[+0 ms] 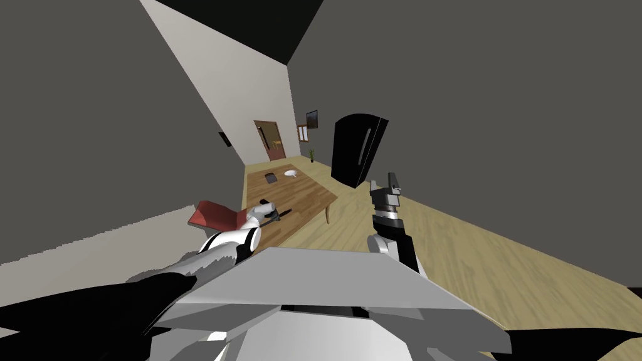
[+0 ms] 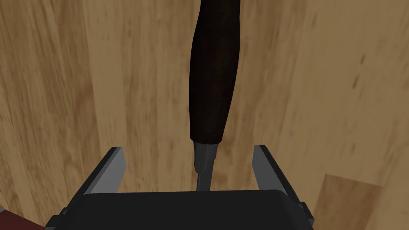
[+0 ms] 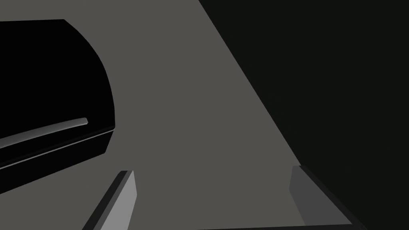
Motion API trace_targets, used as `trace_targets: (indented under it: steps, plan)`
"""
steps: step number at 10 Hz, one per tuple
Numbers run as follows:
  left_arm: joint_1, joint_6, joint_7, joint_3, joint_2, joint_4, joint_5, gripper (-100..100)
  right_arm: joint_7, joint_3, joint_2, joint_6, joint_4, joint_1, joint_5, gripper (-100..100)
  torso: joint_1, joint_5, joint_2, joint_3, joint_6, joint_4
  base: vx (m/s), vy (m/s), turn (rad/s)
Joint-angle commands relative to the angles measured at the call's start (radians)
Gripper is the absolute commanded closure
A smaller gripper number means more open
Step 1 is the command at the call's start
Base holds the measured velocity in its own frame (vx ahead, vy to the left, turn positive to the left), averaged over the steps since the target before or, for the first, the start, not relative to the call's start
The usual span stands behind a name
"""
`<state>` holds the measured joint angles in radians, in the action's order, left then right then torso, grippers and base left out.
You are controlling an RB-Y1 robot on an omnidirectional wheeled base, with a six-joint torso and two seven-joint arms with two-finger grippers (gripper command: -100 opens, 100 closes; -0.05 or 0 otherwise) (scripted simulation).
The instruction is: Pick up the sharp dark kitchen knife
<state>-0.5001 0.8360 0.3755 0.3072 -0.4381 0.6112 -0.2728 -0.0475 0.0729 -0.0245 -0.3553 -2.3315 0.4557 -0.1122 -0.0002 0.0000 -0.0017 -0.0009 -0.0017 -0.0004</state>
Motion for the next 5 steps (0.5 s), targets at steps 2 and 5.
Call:
trace_targets:
  steps: [2,5]
  plan:
    - [-0.032,-0.037,-0.027,0.01,0.0,-0.063,0.003,-100,0.0,0.0,0.0,0.0,0.0,0.0,0.0,0,0.0,0.0,0.0,0.0,0.0,0.0,0.016,-0.007,0.032]
    - [-0.077,-0.087,-0.06,0.022,-0.001,-0.169,0.006,-100,0.0,0.0,0.0,0.0,0.0,0.0,0.0,0,0.0,0.0,0.001,0.0,0.0,0.0,0.014,-0.006,0.045]
